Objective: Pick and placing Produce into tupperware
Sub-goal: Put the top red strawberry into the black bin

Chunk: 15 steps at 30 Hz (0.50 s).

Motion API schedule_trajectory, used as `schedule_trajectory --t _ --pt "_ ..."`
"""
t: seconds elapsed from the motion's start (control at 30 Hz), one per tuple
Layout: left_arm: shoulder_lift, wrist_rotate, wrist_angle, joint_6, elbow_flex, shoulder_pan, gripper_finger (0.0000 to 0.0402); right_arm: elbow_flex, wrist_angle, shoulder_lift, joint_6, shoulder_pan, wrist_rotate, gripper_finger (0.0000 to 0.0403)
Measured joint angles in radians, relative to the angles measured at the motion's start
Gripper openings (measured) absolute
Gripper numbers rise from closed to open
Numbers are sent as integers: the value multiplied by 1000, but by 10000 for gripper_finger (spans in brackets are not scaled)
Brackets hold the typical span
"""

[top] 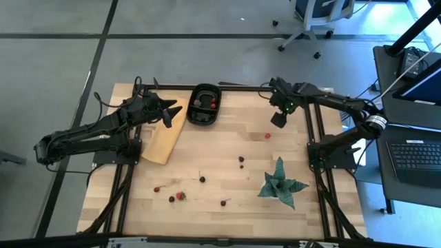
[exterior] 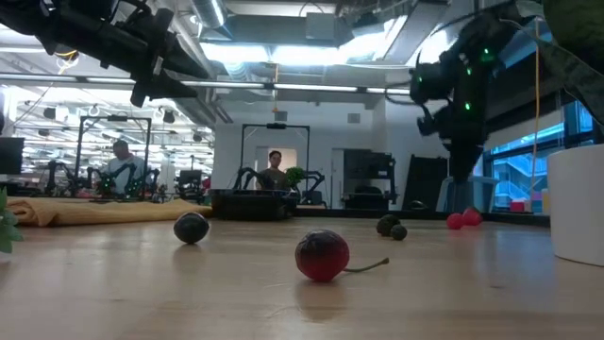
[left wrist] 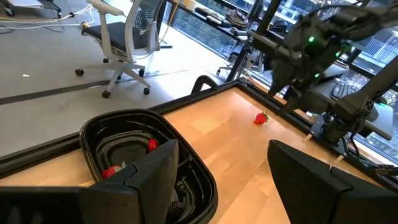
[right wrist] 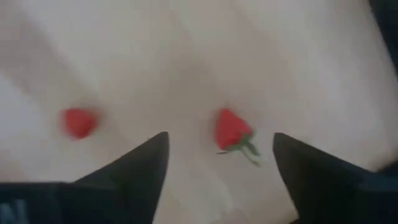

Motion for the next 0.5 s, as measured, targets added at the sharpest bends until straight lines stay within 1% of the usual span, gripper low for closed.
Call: schedule_trajectory --t 0.07,0.17,0.4,0.5 --pt "0 0 0 0 0 0 240 -38 36 0 34 -9 41 315" --pt "0 0 0 0 0 0 240 -87 74 0 44 -14 53 335" --pt "0 0 0 -16 0 0 240 -157 207 0 71 -14 54 341" --pt "0 0 0 -27 0 0 240 -161 224 0 70 -16 57 341"
